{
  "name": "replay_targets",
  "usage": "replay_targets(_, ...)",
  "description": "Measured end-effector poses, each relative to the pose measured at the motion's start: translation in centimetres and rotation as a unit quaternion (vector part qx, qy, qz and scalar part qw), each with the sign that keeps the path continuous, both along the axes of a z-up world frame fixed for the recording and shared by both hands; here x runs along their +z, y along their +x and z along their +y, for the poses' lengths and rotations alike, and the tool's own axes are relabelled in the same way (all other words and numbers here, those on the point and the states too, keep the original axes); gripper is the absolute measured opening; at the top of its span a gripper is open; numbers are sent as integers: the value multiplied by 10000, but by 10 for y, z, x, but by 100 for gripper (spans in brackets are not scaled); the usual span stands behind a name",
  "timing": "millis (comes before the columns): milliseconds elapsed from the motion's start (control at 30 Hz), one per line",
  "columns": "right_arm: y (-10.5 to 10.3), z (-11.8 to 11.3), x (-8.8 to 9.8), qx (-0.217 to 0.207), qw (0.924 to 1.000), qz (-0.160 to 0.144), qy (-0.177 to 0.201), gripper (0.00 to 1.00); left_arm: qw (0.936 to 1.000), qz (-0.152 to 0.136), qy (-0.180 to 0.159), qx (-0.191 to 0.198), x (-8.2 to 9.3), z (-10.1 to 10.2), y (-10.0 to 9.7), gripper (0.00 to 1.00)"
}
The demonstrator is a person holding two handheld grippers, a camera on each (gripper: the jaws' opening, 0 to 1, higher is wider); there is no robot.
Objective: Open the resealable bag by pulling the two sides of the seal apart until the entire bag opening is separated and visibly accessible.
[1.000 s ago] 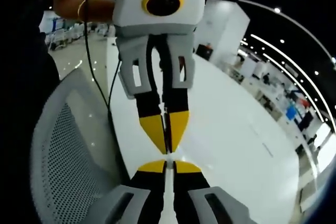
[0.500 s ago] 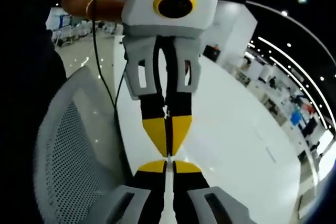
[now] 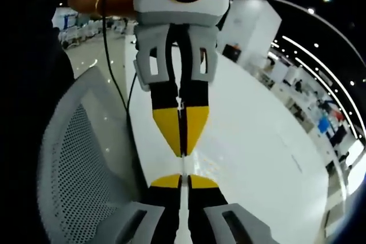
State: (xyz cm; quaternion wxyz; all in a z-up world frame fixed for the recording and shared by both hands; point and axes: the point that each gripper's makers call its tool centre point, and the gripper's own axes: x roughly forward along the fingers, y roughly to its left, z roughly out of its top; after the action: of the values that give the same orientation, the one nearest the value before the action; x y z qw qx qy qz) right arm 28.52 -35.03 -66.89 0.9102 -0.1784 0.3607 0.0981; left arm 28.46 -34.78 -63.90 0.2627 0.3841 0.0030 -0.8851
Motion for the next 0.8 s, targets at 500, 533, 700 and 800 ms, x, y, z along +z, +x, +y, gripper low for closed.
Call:
replay_targets(500, -7, -6, -7, -125, 9999, 83, 15, 0, 10000, 20, -34, -32, 6, 2, 1, 0)
replay_targets(533, -8, -6, -8, -135, 9999, 102, 5, 0, 10000, 22, -38, -25, 7, 2, 2, 0)
replay_targets(700, -10, -7, -7, -166, 9998, 91, 0, 0, 10000, 98, -20, 3, 8, 2, 2, 0)
replay_targets(800, -10, -8, -8, -93, 9997, 184, -149, 0, 10000, 88, -41, 5, 7, 1, 1, 0)
